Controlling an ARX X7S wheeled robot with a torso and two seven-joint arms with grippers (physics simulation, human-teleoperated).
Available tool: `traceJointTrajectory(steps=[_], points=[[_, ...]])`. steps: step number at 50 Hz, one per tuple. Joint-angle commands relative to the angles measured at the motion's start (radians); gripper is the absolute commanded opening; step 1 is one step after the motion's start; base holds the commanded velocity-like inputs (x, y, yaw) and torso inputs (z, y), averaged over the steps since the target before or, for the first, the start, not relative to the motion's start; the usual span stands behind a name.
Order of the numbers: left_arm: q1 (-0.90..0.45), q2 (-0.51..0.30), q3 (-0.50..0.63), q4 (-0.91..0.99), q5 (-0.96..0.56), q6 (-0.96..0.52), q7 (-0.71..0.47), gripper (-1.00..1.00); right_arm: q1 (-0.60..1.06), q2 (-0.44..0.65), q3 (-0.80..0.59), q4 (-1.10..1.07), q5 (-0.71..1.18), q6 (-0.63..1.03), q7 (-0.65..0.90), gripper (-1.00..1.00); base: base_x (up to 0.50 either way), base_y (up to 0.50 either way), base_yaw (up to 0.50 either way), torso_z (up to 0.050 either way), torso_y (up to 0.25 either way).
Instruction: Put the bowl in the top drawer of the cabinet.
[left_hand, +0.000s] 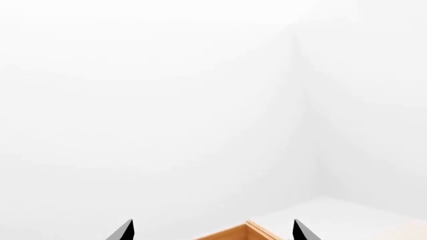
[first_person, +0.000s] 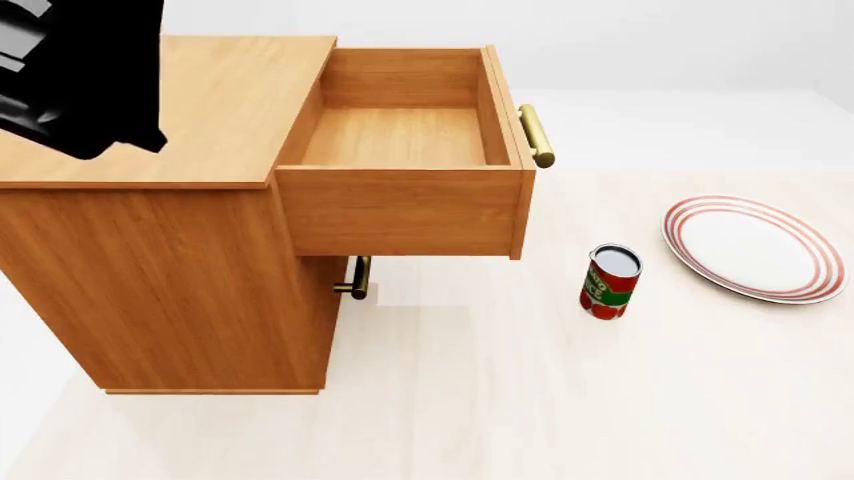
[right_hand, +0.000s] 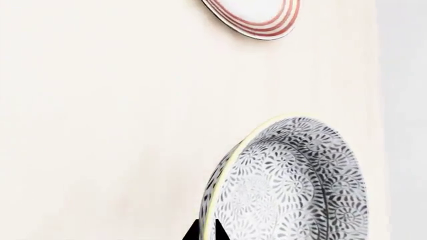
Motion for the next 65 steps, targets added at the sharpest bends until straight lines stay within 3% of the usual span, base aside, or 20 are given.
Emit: traceJointTrajectory(steps=[1, 7, 16, 38, 65], points=[[0.01, -0.043, -0.03, 0.028, -0.082, 0.03, -0.065, 1.0, 0.194, -0.046, 0.127, -0.131, -0.26, 0.22, -0.3, -1.0, 0.0, 0.0, 0.0, 0.0, 0.0], [0.014, -0.051, -0.039, 0.036, -0.097, 0.041, -0.08, 1.0, 0.368, -0.176, 0.033, -0.167, -0.54, 0.295, -0.624, -1.0, 0.0, 0.0, 0.0, 0.0, 0.0], [0.037, -0.079, -0.067, 0.057, -0.139, 0.064, -0.115, 1.0, 0.566, -0.496, -0.109, -0.002, -0.657, 0.237, -0.755, -1.0, 0.0, 0.0, 0.0, 0.0, 0.0], [0.197, -0.164, -0.247, 0.107, -0.215, 0.096, -0.174, 1.0, 0.72, -0.843, -0.235, 0.478, -0.782, -0.232, -0.996, -1.0, 0.0, 0.0, 0.0, 0.0, 0.0], [0.307, -0.193, -0.392, 0.133, -0.269, 0.095, -0.202, 1.0, 0.815, -1.445, -0.24, 1.561, -0.857, -0.961, -1.289, -1.0, 0.0, 0.0, 0.0, 0.0, 0.0]])
